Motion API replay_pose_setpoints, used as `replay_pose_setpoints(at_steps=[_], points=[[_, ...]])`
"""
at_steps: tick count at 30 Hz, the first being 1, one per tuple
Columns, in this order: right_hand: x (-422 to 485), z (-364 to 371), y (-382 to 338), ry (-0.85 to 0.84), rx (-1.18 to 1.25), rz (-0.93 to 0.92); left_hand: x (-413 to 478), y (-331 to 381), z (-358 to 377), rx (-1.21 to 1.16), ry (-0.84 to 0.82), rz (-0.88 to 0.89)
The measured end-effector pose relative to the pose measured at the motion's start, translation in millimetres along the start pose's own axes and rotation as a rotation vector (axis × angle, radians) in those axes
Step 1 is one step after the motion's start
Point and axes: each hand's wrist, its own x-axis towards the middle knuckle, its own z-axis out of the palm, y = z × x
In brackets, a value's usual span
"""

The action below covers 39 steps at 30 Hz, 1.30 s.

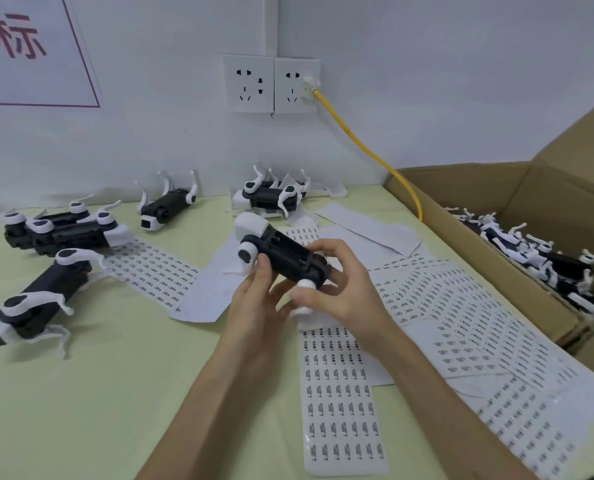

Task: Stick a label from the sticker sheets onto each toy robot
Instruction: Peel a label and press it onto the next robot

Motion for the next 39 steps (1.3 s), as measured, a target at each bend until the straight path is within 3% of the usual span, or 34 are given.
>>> replay_pose_setpoints(at_steps=[13,22,35,39], points=[[0.3,-4.2,-5.0,0.048,-0.056,-0.12,-3.2,-0.4,1.0,0.031,-0.075,0.017],[0.2,-1.2,-5.6,0.198,-0.064,-0.149,-4.0,-10.1,11.5,0.274,-0.093,0.12],[-0.5,-13.2,-18.7,-0.059,0.401,0.192,-4.0,-10.9,3.5,0.302,-0.194,0.044],[-1.9,-13.3,-20.8,-0.072,0.433,0.249,-5.6,-8.5,1.4,0.312,-0.21,0.032]])
